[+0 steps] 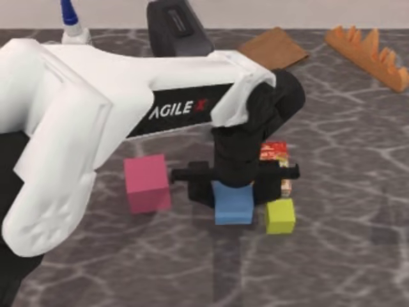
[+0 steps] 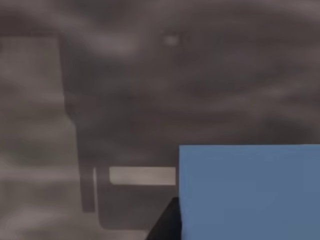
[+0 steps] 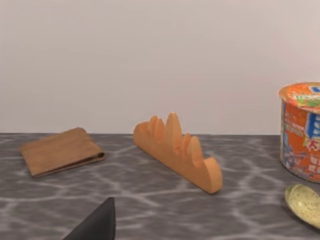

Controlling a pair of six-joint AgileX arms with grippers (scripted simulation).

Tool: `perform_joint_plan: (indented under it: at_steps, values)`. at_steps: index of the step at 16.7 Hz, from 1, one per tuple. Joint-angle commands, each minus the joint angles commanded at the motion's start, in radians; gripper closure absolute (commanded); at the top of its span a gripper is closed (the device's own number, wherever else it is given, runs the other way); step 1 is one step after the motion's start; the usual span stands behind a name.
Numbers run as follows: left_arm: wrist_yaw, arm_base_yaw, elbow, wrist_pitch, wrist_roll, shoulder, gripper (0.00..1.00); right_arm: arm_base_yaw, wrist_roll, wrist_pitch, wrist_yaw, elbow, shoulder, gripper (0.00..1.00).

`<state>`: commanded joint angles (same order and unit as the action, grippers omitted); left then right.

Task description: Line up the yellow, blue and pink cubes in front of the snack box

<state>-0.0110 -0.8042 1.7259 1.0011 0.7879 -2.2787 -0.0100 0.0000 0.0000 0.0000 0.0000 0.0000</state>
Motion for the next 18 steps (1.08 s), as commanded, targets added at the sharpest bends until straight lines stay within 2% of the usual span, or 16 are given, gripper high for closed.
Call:
perform_joint_plan:
  at_steps: [4, 17, 18]
  values:
    - [0.000, -0.001, -0.008, -0.008, 0.000, -0.003, 1.00, 0.000, 0.000, 0.000, 0.000, 0.000, 0.000, 0.00]
    - [0.000, -0.001, -0.008, -0.008, 0.000, -0.003, 0.02, 0.000, 0.000, 0.000, 0.000, 0.000, 0.000, 0.00]
    - [0.000, -0.001, -0.008, -0.008, 0.000, -0.003, 0.00, 0.000, 0.000, 0.000, 0.000, 0.000, 0.000, 0.00]
